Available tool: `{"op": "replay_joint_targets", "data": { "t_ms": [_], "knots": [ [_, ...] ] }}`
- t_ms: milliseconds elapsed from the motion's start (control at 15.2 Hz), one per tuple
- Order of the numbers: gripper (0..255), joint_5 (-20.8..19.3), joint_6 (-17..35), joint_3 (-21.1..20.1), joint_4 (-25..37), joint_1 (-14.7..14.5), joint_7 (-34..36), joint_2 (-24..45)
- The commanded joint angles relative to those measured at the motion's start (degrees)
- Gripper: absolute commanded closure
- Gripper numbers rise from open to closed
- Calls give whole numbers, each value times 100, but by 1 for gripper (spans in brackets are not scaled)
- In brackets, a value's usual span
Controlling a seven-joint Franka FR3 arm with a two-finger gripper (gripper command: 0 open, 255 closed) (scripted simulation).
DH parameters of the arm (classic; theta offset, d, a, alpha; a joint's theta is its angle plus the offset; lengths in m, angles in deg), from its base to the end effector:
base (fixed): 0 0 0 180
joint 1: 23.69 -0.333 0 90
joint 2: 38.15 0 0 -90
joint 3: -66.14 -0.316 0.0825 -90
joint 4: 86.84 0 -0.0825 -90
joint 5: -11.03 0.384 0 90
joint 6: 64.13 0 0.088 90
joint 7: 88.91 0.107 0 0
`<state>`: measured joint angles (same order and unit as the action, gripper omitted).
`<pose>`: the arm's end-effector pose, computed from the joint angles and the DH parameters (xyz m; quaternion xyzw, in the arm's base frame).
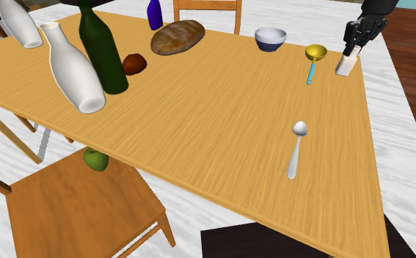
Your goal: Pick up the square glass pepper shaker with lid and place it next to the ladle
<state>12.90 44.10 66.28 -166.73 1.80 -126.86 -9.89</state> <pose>0.6332 -0.3008 0.4242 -0.9946 -0.1024 -0.0085 0.0123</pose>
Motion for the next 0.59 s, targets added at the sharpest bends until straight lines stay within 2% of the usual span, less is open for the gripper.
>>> {"op": "replay_joint_targets", "data": {
  "t_ms": [0, 528],
  "knots": [
    [255, 2, 138, 1, -100, 4, -10, 35],
    [255, 9, 632, -1, -454, 3, -25, 174]
  ]
}}
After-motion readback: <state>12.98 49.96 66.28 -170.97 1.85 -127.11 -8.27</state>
